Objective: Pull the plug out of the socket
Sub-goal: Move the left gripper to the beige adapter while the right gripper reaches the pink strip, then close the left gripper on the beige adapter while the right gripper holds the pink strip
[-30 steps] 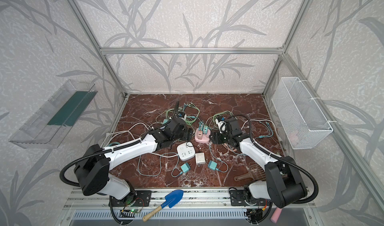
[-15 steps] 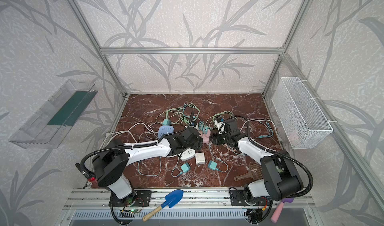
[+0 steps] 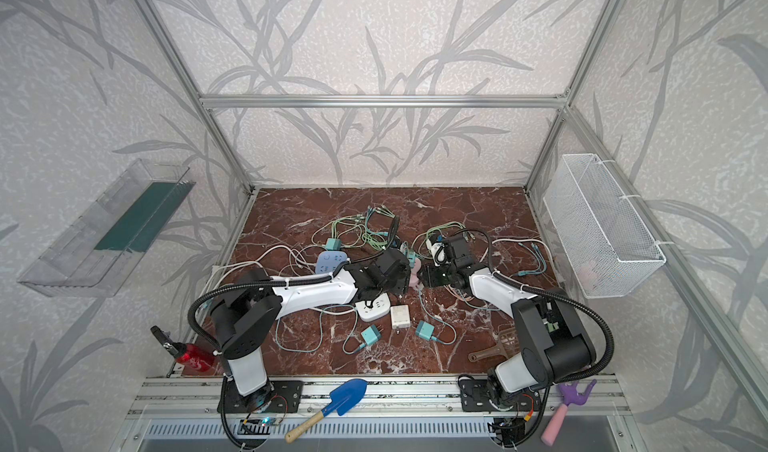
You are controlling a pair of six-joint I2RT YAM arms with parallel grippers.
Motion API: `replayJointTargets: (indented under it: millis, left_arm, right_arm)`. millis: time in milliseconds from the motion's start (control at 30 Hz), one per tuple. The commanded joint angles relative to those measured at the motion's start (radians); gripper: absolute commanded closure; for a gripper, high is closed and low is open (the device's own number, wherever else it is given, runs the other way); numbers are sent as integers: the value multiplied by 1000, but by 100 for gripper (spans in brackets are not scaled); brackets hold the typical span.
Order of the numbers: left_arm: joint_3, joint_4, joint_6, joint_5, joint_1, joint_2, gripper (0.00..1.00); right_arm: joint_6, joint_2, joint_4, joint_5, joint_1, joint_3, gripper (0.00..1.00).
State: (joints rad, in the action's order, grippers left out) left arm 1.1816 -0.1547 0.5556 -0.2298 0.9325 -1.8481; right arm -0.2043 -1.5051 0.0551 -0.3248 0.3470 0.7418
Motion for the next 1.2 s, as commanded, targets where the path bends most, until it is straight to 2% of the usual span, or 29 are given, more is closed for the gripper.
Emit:
replayJointTargets:
  millis: [0, 67, 467, 600, 767, 1167]
  left_arm:
    - [48, -33, -6, -34, -6, -22, 35]
    - [63, -48, -1, -40, -6, -32, 36]
    - [102, -82, -32, -42, -8, -72, 62]
    - [106, -90, -24, -40, -8, -73, 65]
    - [110, -77, -20, -22, -8, -74, 68]
    - [111, -65, 10, -9, -8, -56, 74]
  right_arm:
    - [22, -9, 22, 21, 4, 46, 43]
    - [19, -9, 25, 22, 4, 56, 43]
    - [8, -56, 99, 58, 4, 144, 43]
    - [30, -58, 114, 73, 5, 161, 43]
    - [73, -131, 176, 79, 4, 217, 44]
    - [87, -263, 171, 58, 3, 282, 49]
